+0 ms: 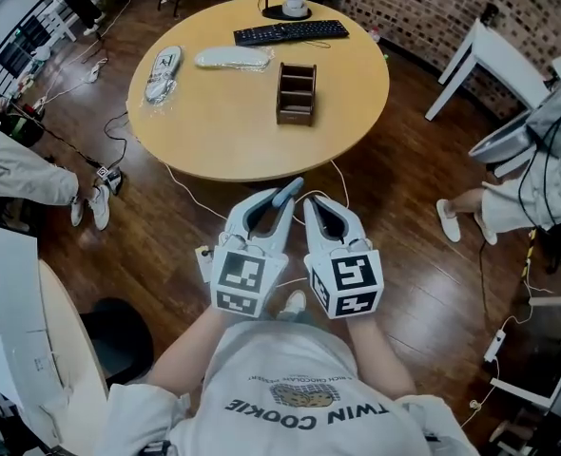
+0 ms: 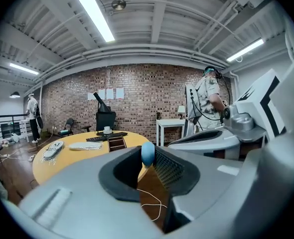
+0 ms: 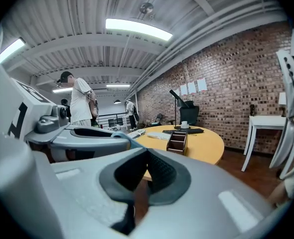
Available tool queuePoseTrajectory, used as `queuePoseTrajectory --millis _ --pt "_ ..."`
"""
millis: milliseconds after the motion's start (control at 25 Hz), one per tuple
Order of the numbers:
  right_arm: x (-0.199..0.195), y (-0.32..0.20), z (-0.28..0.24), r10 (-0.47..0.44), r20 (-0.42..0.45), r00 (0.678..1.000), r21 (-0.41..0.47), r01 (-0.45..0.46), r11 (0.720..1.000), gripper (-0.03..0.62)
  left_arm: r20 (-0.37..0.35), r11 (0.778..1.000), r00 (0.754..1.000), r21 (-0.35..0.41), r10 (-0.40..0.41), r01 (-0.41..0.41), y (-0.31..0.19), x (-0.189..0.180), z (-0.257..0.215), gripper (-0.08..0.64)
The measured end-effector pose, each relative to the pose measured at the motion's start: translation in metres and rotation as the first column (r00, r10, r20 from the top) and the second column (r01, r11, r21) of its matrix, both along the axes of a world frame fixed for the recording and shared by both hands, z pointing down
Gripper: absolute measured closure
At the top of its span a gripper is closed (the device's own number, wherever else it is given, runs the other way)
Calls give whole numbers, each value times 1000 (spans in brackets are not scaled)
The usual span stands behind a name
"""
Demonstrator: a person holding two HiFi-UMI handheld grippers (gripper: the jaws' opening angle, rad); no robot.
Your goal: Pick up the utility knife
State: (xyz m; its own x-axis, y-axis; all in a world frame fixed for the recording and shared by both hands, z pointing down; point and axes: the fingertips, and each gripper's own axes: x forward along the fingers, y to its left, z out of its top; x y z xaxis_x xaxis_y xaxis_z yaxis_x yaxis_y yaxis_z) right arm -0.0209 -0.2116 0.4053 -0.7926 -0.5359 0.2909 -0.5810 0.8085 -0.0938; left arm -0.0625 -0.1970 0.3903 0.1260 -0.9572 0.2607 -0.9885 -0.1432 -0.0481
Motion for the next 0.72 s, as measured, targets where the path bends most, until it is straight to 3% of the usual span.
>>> queuePoseTrajectory --millis 720 --pt "-36 146 -8 26 -39 999 47 -24 999 592 -77 999 997 34 -13 16 145 -36 -5 488"
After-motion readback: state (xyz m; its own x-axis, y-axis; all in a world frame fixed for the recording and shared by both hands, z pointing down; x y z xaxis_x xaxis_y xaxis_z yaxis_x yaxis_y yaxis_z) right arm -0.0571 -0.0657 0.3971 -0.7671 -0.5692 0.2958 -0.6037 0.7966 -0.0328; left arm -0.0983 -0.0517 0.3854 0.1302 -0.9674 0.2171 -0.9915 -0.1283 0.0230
